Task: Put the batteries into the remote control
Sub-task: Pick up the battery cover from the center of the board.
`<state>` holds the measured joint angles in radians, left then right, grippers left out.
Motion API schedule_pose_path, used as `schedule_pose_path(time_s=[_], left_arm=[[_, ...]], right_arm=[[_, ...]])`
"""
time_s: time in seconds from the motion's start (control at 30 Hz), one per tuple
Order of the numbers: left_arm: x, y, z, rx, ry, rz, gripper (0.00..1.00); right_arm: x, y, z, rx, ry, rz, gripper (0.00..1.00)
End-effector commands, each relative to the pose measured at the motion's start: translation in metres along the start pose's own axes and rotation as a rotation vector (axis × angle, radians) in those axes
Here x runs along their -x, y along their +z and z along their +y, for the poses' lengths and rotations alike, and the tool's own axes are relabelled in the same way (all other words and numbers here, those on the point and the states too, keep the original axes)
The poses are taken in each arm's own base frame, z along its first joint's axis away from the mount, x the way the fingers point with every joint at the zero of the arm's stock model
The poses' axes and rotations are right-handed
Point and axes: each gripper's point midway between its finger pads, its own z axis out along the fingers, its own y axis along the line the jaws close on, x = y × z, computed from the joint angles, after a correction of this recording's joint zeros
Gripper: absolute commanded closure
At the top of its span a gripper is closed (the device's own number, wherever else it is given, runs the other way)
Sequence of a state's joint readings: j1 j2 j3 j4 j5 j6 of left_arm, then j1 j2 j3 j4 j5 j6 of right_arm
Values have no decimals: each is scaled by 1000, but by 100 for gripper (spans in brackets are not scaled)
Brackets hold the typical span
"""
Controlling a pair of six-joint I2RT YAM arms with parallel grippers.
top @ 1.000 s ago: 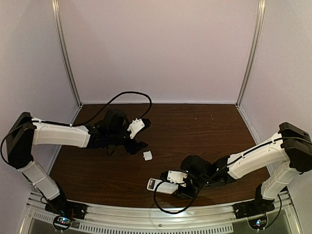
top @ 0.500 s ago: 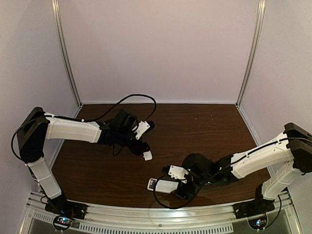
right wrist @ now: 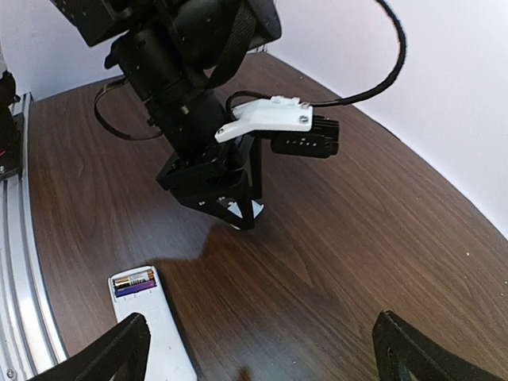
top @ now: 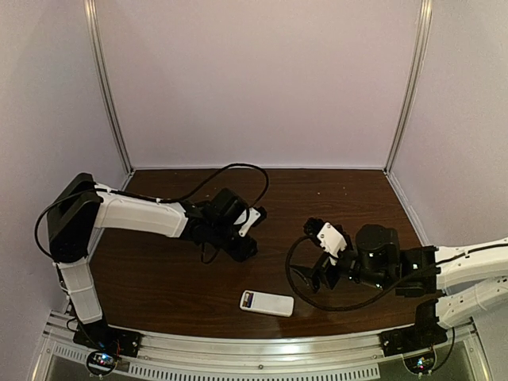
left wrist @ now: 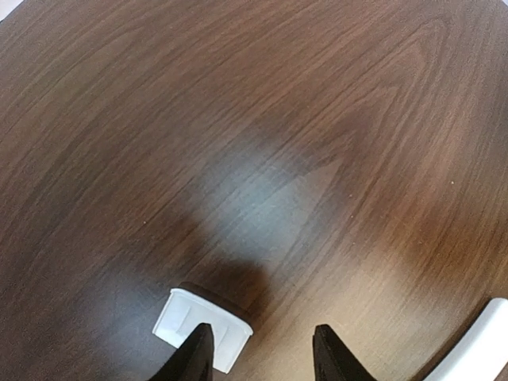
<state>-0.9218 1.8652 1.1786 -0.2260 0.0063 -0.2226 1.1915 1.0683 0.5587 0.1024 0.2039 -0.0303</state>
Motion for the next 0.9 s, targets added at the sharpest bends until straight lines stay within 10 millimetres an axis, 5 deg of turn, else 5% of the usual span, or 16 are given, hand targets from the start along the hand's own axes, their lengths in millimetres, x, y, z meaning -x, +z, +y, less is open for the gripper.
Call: schedule_pose_path(time_s=[0.0, 0.4, 0.87], left_arm=[[3, 2, 7, 42, -116, 14, 59], [-11, 22, 8, 59, -182, 82, 70], [-20, 38, 18, 129, -147, 138, 72]], right_arm=[[4, -13, -17, -71, 51, -51, 0], [-7, -9, -23, -112, 102, 7, 0], [0, -20, -30, -126, 120, -28, 0]])
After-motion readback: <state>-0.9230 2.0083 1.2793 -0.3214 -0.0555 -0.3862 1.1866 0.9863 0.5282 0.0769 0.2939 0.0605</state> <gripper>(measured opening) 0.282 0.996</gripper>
